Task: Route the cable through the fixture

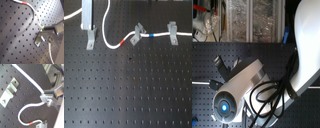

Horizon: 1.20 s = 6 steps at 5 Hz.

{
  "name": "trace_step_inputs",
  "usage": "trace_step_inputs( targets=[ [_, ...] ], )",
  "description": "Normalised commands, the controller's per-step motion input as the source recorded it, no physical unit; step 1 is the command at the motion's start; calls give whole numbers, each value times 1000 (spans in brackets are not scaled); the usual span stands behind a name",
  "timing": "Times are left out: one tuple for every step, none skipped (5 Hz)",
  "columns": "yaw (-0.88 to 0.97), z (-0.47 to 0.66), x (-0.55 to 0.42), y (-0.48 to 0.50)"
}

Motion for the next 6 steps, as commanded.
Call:
trace_step_inputs(
  targets=[
    [-17,238,-13,-50],
    [-23,92,2,2],
    [0,86,3,20],
    [0,145,4,175],
    [0,135,-69,252],
    [0,80,-96,341]
  ],
)
